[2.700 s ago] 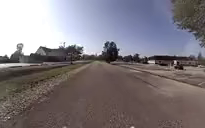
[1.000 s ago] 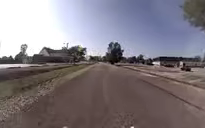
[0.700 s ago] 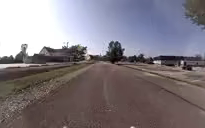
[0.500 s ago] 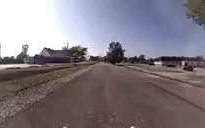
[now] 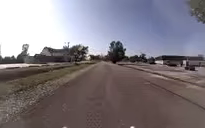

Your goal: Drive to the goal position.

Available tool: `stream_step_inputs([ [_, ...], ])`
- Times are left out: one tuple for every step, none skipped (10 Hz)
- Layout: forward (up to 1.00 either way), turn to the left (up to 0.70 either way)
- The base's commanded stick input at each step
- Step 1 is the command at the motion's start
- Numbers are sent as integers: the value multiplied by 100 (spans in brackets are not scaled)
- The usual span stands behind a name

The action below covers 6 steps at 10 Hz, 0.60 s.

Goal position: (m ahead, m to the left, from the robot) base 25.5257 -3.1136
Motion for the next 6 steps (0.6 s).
stream_step_inputs([
  [70, 0],
  [70, 0],
  [70, 0],
  [70, 0],
  [70, 0],
  [70, 0],
])
